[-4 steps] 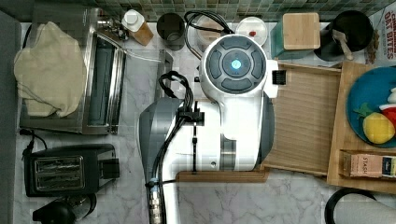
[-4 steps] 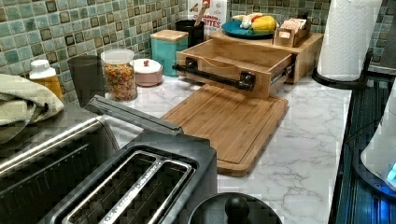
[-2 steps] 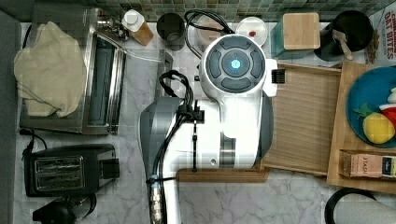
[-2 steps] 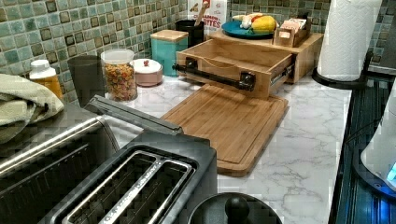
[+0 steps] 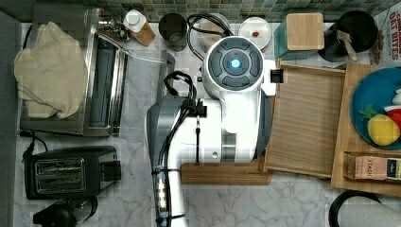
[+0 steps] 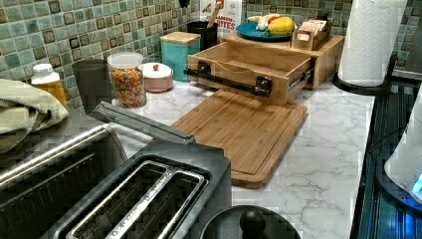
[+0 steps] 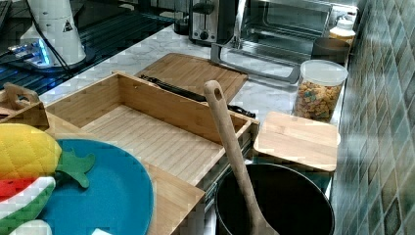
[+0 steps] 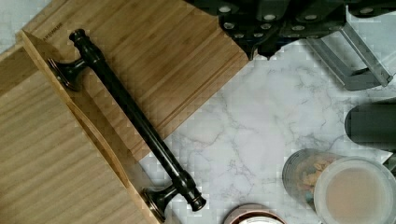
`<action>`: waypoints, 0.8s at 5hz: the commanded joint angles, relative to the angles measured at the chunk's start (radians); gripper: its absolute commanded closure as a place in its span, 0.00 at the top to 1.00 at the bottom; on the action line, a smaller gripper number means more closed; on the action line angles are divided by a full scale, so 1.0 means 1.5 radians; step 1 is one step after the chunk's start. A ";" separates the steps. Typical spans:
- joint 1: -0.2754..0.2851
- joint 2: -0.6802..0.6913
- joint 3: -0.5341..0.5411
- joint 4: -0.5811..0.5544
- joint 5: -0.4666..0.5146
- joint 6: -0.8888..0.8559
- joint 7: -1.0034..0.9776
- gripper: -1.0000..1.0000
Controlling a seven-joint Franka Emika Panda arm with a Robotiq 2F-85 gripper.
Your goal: Close the drawer.
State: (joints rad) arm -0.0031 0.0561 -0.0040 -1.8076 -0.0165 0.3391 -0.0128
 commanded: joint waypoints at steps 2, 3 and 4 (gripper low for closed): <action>-0.014 0.044 0.007 -0.109 -0.037 0.107 -0.274 0.00; -0.018 0.057 -0.012 -0.122 -0.036 0.146 -0.305 0.00; -0.029 0.086 -0.022 -0.112 -0.031 0.150 -0.330 0.00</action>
State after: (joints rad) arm -0.0164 0.1936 -0.0104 -1.9893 -0.0875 0.5425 -0.4470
